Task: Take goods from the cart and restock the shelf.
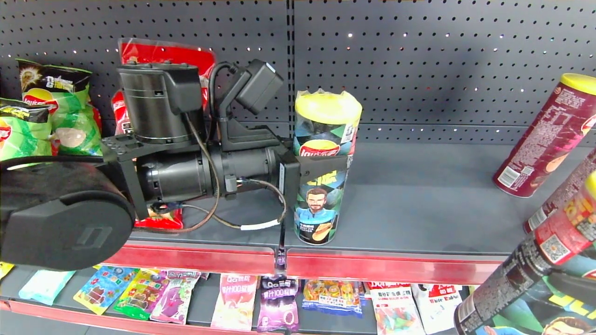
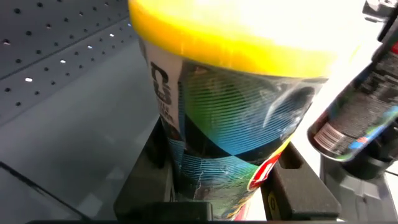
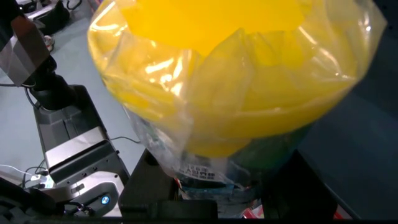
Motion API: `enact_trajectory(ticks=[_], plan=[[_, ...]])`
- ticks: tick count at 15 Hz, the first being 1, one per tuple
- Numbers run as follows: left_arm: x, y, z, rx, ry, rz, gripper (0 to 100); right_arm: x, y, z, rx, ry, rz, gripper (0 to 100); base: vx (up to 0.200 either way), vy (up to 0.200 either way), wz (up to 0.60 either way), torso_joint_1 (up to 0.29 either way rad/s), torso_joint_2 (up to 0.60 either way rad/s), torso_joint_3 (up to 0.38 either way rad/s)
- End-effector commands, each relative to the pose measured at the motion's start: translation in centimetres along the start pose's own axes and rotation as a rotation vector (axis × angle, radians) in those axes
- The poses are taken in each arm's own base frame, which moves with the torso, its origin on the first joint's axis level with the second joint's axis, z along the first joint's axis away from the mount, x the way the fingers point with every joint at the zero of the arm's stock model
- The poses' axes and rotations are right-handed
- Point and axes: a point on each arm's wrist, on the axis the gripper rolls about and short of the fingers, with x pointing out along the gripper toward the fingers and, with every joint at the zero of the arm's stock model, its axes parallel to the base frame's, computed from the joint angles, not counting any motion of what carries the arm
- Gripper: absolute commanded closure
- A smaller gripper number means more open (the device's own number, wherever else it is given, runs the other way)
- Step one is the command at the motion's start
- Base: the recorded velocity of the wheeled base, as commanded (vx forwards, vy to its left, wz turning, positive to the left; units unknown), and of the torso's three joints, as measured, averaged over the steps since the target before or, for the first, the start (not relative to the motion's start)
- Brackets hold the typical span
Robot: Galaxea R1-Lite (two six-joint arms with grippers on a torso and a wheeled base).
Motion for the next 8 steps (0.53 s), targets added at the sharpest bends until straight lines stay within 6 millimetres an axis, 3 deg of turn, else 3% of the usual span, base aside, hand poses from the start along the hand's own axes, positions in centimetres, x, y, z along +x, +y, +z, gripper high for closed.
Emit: enact_trajectory(ticks=[1,8], plan=[[0.32,0.17,-0.46,-0.008,0.011,0.006,100,0.03,-0.03,-0.04,0.001,0.002,0.0,100,0.0,0.0,0.0,0.0,0.0,0.0],[0.0,-0.75,0.08,-0.03,-0.003,0.003,100,0.13,-0.08,-0.04,0.003,0.005,0.0,100,0.0,0.0,0.0,0.0,0.0,0.0]])
